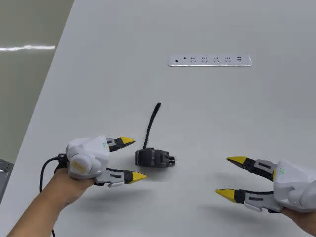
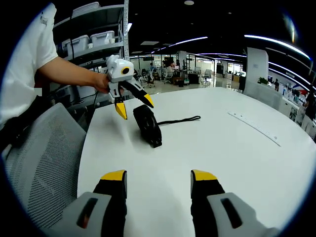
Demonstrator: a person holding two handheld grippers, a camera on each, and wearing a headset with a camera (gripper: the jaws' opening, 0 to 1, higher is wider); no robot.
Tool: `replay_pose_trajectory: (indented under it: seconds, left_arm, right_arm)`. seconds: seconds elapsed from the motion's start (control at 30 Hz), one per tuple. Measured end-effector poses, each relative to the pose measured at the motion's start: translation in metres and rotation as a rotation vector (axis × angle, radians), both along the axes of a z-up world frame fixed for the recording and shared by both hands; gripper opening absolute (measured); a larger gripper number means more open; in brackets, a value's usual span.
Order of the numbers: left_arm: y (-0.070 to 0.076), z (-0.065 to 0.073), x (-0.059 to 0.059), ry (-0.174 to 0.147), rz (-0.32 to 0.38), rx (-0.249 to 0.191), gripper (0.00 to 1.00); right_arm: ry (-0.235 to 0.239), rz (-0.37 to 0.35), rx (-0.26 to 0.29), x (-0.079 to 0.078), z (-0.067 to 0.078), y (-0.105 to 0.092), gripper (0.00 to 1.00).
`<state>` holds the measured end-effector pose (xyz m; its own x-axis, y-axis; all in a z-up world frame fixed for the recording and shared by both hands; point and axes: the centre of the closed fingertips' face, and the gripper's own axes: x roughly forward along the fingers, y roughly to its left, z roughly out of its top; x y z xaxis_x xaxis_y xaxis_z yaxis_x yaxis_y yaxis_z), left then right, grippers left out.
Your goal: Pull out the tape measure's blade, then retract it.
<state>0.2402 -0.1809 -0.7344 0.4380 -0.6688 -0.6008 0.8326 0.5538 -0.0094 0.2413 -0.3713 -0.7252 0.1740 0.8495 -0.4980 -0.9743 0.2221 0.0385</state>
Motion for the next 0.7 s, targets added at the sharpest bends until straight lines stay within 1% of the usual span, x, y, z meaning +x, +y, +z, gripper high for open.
replay_pose_trajectory:
  seconds: [0.27, 0.5, 0.7]
  left_arm:
    - [-0.004, -0.005, 0.005, 0.003, -0.021, 0.014, 0.52]
    - [-0.007, -0.012, 0.008, 0.011, -0.038, 0.024, 0.49]
    - [-0.012, -0.014, 0.010, 0.016, -0.049, 0.018, 0.47]
  right_arm:
    - [0.004, 0.021, -0.008, 0.004, -0.003, 0.007, 0.51]
    - [0.005, 0.030, -0.009, 0.007, -0.004, 0.012, 0.51]
    - [0.012, 0.022, 0.013, 0.015, -0.002, 0.019, 0.50]
